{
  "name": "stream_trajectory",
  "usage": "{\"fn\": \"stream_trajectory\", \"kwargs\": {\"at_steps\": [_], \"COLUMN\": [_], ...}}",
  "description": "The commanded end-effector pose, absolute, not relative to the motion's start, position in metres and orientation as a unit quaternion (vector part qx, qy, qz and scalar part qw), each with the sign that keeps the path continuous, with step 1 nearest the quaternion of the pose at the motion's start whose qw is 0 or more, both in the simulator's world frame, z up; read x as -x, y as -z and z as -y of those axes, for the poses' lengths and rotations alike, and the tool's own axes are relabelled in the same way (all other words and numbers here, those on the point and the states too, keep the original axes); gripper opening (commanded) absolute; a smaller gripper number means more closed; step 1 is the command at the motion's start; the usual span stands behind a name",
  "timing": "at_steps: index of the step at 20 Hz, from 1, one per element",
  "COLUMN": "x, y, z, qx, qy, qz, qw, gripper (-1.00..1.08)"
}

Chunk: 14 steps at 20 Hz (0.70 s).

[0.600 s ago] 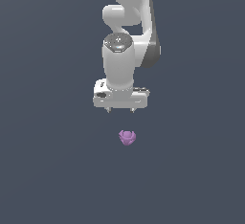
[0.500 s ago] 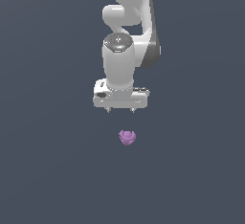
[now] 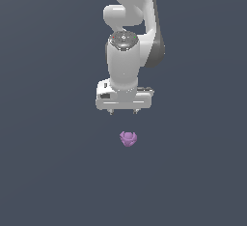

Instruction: Pick up the object and move it to a goal position.

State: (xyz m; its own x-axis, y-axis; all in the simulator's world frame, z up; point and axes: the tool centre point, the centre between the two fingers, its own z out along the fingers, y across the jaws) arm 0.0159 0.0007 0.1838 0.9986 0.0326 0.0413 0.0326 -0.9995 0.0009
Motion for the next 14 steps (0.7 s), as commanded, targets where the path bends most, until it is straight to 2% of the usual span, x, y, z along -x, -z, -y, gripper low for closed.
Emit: {"fn": "stream_trajectory", "kwargs": {"at_steps": [1, 14], "x": [-0.016, -0.028], "y": [-0.184, -0.166], "z": [-0.001, -0.006], "qx": [-1.0, -0.997], "qy": [-0.022, -0.016], "qz": [-0.019, -0.074], "qw": [0.001, 0.004], "gripper": [1.0, 1.0]}}
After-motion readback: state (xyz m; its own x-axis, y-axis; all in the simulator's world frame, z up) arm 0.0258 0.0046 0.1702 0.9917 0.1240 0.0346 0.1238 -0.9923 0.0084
